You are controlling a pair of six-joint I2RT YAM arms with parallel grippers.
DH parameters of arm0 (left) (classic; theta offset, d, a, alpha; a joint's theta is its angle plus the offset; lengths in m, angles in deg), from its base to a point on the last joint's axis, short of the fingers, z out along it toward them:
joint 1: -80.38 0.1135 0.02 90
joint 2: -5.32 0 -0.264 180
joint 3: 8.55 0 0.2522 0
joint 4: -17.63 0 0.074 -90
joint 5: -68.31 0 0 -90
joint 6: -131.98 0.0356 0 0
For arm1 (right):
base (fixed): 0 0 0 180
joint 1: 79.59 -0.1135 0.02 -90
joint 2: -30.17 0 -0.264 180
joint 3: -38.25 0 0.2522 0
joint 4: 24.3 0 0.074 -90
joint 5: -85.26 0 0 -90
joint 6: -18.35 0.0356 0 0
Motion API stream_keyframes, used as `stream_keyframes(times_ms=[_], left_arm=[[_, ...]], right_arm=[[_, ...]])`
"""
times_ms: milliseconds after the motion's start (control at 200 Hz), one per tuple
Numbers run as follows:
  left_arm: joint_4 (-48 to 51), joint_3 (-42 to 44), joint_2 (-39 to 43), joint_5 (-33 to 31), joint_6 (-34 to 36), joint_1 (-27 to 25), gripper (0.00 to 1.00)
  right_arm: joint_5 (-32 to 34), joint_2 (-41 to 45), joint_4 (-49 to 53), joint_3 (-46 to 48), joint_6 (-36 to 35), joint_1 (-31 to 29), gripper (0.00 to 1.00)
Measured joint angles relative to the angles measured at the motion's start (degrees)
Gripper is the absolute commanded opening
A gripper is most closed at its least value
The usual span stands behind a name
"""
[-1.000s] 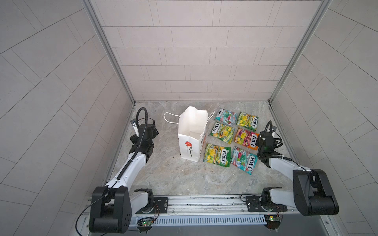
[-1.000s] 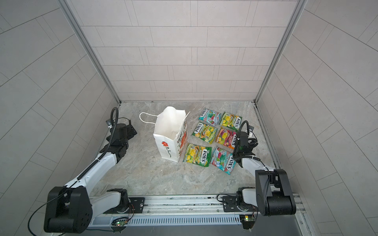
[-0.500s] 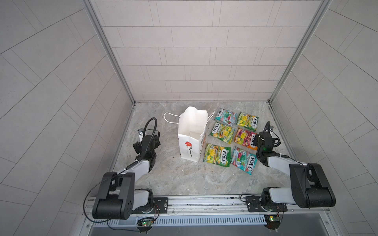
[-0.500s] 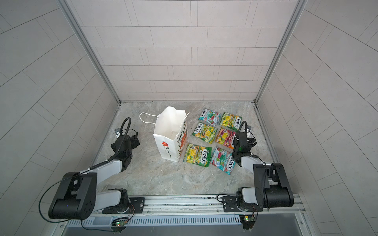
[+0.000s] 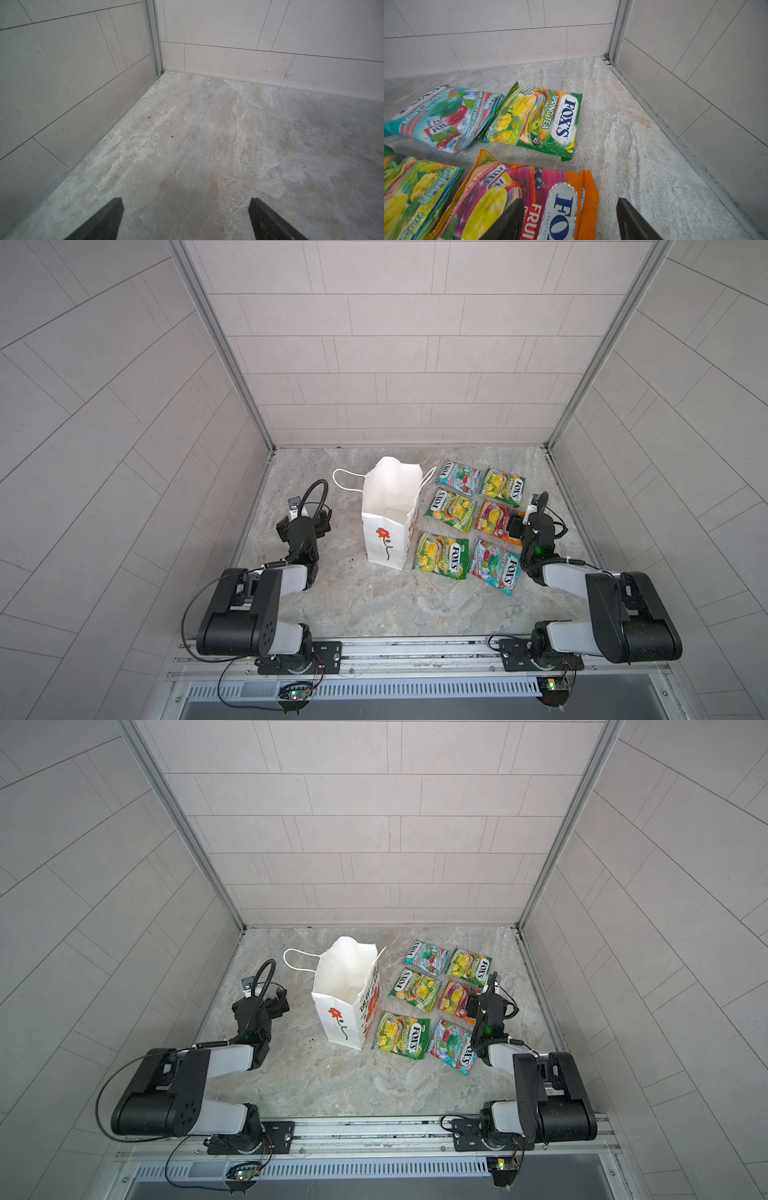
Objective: Take the snacks out of the paper bag
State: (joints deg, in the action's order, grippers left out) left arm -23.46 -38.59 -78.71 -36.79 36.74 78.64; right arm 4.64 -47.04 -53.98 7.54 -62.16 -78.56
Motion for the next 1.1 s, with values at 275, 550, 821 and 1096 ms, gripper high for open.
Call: stream_keyframes(times_ms=[275,550,821,1096], left_arm=[[-5.0,0.6,-7.4,2.0,1.7,0.0,1.0],[-1.2,-4.6,-7.3,1.2,1.7,0.0,1.0],[-0.9,-4.6,-7.3,1.2,1.8,0.0,1.0],[-0.7,-4.7,-7.3,1.6,1.9,0.0,1.0]], right_arm=[[-1.1,-11.1,-18.1,3.7,-3.1,-0.2,0.75],[0.0,-13.4,-19.1,0.6,-3.8,-0.8,0.99],[2.3,-13.4,-16.3,-1.9,-5.0,-2.8,0.99],[2.8,-13.4,-15.8,-1.9,-5.0,-2.8,0.99]])
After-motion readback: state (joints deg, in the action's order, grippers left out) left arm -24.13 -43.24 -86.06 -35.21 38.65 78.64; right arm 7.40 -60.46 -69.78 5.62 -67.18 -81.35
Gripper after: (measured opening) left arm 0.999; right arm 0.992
